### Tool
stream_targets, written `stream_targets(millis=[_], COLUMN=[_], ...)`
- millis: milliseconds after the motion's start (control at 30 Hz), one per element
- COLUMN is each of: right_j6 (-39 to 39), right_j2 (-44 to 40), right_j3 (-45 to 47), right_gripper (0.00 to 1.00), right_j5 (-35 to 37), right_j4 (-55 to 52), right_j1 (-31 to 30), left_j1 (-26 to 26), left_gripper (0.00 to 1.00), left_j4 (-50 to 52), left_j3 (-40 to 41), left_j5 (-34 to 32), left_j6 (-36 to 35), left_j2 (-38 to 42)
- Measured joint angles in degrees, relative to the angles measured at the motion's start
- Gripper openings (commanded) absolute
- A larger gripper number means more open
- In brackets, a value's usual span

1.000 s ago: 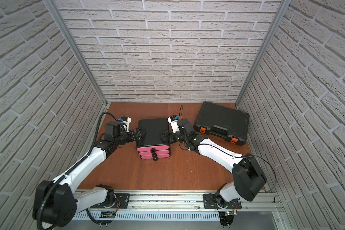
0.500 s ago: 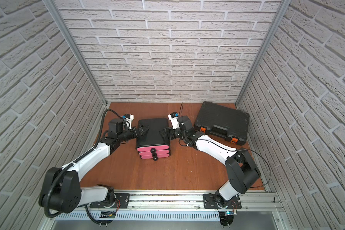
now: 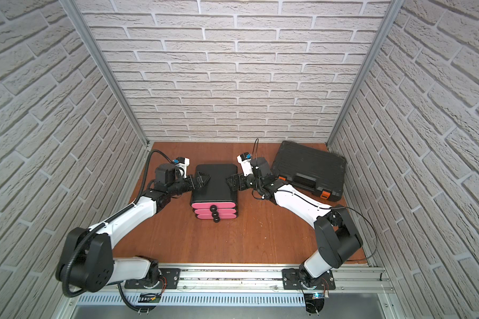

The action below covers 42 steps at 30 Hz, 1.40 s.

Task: Take the sponge out of the drawer
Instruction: Adjust the storage box at the center of the board.

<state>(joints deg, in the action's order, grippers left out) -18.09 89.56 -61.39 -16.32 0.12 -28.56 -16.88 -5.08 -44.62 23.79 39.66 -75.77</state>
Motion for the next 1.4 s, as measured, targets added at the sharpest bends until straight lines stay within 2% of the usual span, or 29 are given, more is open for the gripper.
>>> stream_targets(millis=[400,567,900,1167,1400], right_j6=[2.25,2.43,2.73,4.92,6.47], right_j2=[-1.53,-4.55,-10.21,-15.15,-19.50], right_j3=[-1.55,-2.27,-1.88,2.10,7.85], right_gripper=[0.93,0.98,0.99,1.00,1.00], right_j5=[-1.66,-2.99,-3.91,-3.63,1.29], right_j4=[-4.13,-5.68,-6.82,-8.02,-8.00], right_j1=[1.53,1.73,1.79,1.81,1.81], left_j1=[-0.50,-0.55,-0.55,1.16,2.86], left_gripper=[0.98,0.98,0.98,0.98,0.98], left_j4=[1.57,2.56,4.83,5.75,5.22], left_j3=[1.03,1.31,1.07,-3.69,-8.09], left_j5=[-0.85,-1.33,-3.26,-6.95,-12.79], left_j6=[-0.07,-0.44,-2.51,-4.37,-5.51], left_j2=[2.43,4.04,5.27,3.58,-0.90])
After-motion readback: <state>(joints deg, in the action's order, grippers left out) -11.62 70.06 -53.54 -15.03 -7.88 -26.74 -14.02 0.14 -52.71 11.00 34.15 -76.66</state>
